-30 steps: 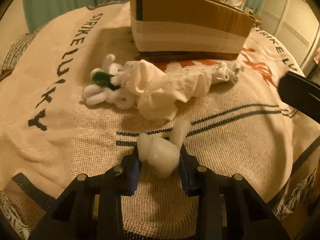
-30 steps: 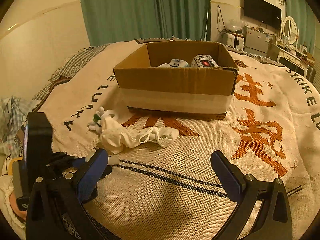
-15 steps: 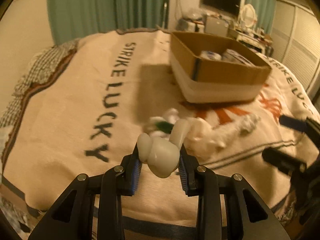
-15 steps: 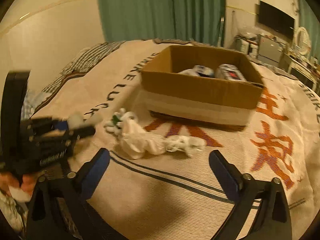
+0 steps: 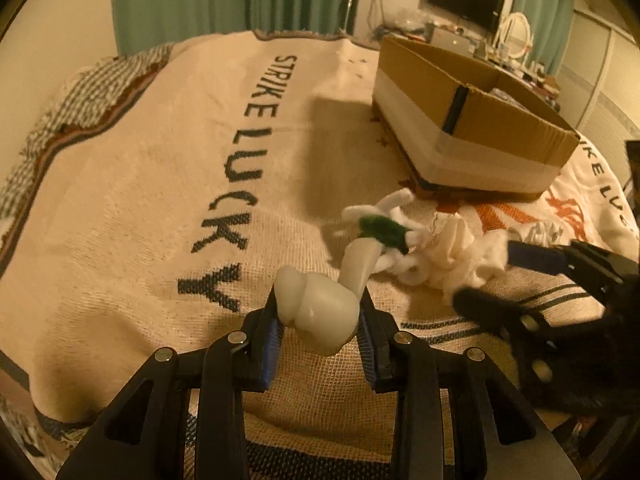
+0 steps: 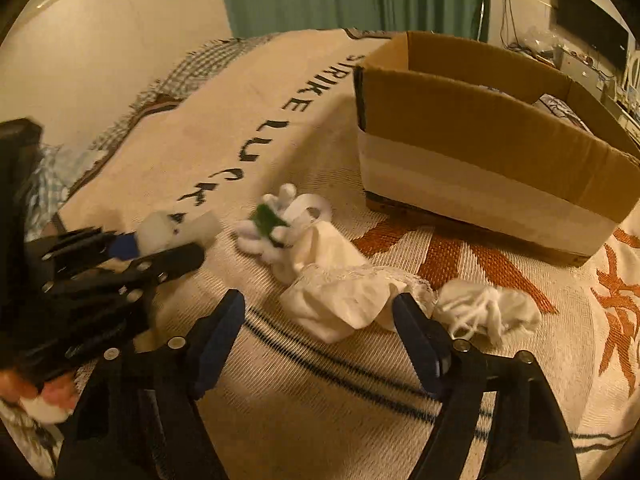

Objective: Organize soft objects
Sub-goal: 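Grasp the white lace cloth with the right tool while the left tool grasps a white sock, then lower the lace cloth and sock into the box and open both tools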

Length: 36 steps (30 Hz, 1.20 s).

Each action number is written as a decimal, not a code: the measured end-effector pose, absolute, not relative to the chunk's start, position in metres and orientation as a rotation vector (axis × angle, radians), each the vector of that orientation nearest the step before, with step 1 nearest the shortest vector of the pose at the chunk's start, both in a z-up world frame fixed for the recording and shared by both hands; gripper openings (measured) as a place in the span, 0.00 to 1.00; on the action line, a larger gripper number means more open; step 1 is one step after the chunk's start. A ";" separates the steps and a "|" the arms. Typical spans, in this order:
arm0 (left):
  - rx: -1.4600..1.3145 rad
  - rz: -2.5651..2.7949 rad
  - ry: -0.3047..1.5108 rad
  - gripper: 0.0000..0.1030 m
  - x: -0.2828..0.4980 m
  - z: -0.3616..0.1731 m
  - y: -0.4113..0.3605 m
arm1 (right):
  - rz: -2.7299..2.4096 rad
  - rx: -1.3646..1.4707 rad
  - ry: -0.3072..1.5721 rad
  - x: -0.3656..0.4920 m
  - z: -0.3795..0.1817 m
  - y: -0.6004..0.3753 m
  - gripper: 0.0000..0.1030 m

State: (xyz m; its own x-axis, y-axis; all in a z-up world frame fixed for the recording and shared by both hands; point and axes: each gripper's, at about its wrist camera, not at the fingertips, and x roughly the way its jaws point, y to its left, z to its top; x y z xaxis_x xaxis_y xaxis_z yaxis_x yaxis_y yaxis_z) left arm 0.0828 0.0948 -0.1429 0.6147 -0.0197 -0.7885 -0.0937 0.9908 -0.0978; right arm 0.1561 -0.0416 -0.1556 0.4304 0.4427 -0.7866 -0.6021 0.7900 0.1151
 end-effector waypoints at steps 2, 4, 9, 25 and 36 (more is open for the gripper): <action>-0.146 0.036 0.910 0.31 0.083 -0.145 0.097 | 0.641 -0.214 0.928 0.163 -0.161 -0.036 0.52; -0.155 0.031 0.916 0.31 0.084 -0.148 0.100 | 0.623 -0.213 0.938 0.168 -0.166 -0.035 0.39; -0.177 0.025 0.931 0.31 0.085 -0.153 0.106 | 0.592 -0.185 0.948 0.174 -0.171 -0.042 0.15; -0.107 0.028 0.809 0.31 0.055 -0.094 0.082 | 0.659 -0.098 0.776 0.123 -0.089 -0.075 0.12; -0.048 -0.013 0.670 0.32 0.062 -0.028 0.046 | 0.639 -0.022 0.570 0.113 0.001 -0.129 0.12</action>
State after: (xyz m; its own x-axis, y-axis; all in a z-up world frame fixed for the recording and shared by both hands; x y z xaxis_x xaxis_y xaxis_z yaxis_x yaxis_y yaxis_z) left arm 0.0617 0.0458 -0.0279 0.7836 -0.0273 -0.6207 -0.0037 0.9988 -0.0486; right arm 0.1133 -0.1290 0.0011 0.6553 0.5579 -0.5092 -0.5697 0.8077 0.1519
